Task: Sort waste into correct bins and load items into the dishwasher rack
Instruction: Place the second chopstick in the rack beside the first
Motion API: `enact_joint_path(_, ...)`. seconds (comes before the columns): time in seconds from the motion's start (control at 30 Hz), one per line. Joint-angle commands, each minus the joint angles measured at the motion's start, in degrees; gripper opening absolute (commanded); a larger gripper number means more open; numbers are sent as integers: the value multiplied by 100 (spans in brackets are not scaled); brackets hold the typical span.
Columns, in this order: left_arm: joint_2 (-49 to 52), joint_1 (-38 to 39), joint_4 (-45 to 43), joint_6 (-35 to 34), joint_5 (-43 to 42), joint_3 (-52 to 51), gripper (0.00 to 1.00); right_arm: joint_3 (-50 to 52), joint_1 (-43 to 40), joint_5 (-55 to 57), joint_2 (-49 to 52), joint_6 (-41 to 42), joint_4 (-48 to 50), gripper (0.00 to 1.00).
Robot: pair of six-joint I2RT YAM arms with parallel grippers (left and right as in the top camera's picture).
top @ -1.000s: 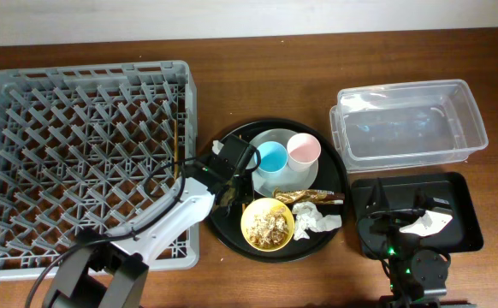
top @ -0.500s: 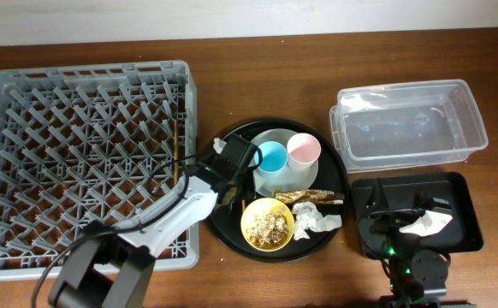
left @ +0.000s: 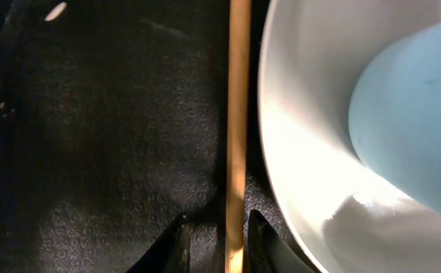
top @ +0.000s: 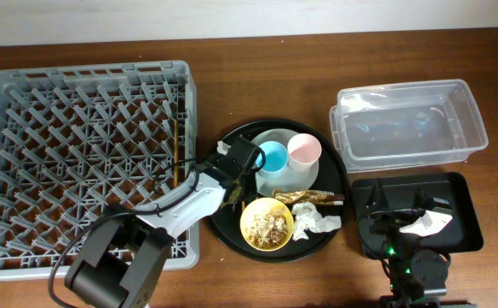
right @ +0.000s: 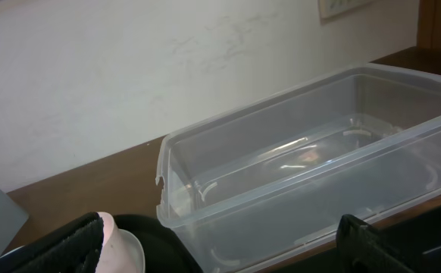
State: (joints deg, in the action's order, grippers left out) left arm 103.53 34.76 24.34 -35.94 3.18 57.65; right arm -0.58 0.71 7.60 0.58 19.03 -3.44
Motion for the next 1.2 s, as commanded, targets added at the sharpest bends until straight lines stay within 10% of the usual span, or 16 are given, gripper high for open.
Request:
enact_joint_path(0.0, 308, 39, -46, -52, 92, -42, 7, 26, -35, 55, -37, -37, -46, 99)
enact_joint_path(1.17, -1211, -1919, 3045, 2297, 343, 1703, 0, 26, -35, 15, -22, 2, -46, 99)
